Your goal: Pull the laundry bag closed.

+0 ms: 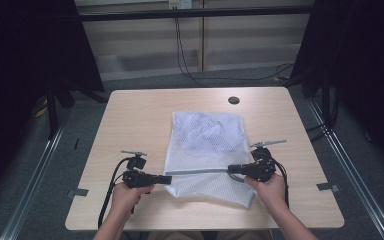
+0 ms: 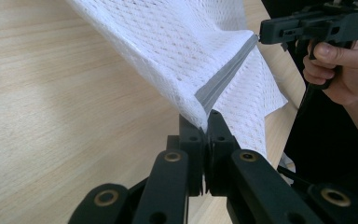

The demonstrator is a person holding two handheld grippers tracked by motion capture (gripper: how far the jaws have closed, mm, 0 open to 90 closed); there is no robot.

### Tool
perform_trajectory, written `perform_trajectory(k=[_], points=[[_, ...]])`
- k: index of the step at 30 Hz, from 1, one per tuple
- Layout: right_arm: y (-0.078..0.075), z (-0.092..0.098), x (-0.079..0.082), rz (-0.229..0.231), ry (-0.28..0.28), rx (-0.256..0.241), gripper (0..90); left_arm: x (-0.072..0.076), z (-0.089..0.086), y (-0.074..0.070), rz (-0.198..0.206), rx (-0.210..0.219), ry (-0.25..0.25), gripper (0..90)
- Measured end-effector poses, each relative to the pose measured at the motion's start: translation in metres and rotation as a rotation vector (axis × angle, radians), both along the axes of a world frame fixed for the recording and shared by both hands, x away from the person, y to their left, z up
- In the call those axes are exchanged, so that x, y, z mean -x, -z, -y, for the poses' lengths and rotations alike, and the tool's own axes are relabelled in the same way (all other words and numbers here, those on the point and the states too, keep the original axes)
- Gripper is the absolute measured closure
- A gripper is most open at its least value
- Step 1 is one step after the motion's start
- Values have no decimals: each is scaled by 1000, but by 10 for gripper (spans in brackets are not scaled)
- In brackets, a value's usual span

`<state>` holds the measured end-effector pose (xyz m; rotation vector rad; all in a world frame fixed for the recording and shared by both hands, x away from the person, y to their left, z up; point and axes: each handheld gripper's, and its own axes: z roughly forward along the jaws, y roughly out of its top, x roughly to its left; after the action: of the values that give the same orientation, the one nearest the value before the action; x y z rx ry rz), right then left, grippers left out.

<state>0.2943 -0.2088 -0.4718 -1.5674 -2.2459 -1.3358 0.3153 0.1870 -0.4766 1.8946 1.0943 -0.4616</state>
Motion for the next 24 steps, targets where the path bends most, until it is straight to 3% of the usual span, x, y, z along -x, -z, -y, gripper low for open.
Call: perform_trajectory(k=[9, 24], points=[[0, 7, 2, -7, 9, -13, 866, 1, 1, 1, -9, 2, -3, 882], [1, 23, 5, 0, 35, 7, 865, 1, 2, 1, -5, -5, 2, 882]])
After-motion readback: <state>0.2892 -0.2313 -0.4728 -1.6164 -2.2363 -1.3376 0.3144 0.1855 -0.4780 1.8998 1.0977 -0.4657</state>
